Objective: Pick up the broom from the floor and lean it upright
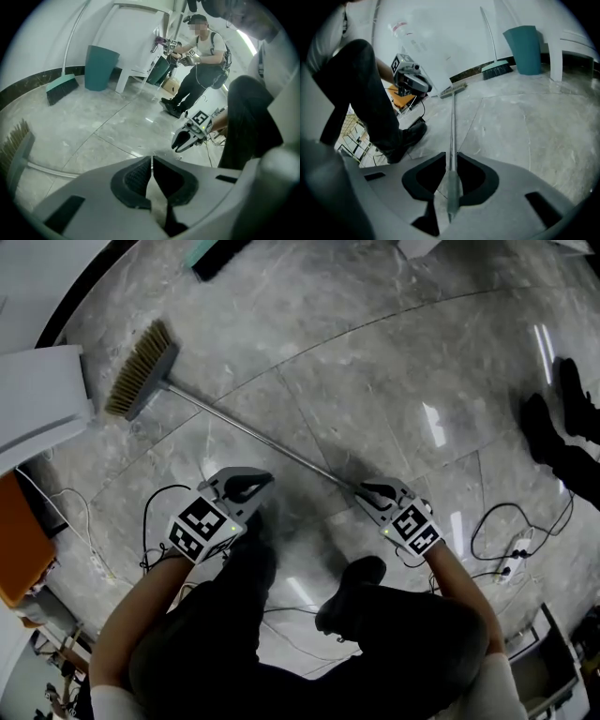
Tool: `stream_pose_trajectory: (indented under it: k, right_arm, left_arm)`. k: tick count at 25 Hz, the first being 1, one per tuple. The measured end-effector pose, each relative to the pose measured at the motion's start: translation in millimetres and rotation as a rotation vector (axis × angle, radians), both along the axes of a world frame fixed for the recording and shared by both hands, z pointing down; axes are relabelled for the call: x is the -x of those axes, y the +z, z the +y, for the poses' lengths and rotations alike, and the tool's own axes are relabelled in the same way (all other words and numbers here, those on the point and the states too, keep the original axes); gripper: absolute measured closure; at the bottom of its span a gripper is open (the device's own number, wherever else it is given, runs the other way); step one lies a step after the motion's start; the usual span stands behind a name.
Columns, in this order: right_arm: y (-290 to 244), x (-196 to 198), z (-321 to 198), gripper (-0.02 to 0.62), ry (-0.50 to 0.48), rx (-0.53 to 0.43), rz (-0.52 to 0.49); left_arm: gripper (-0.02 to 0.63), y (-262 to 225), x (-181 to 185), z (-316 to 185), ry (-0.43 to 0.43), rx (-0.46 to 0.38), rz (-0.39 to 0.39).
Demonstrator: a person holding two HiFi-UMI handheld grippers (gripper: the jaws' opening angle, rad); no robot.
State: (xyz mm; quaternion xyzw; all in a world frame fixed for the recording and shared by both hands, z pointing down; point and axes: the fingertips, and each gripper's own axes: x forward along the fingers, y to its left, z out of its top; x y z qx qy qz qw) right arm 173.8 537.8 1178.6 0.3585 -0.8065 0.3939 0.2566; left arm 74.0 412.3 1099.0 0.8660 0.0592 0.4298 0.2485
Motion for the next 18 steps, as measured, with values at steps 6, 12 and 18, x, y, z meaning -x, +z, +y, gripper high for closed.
stream_pose_trajectory:
  k: [6, 12, 18]
  right_arm:
    - [33.8, 4.0, 23.8, 0.491, -0.044, 0.023, 0.087]
    - [52.4, 0.8, 44.0, 0.462, -0.068, 0.038, 0.153]
    - [65.3, 3.2, 58.3, 0.446, -0.074, 0.021, 0.199]
  left_arm:
    - [0.595, -1.4, -3.6, -15.9, -0.041, -0.026, 0.010]
    - [0.594, 4.0, -9.0, -26.9, -0.088, -0.044, 0.050]
    - [0.594, 13.1, -17.2, -11.2, -0.032, -0.035, 0.037]
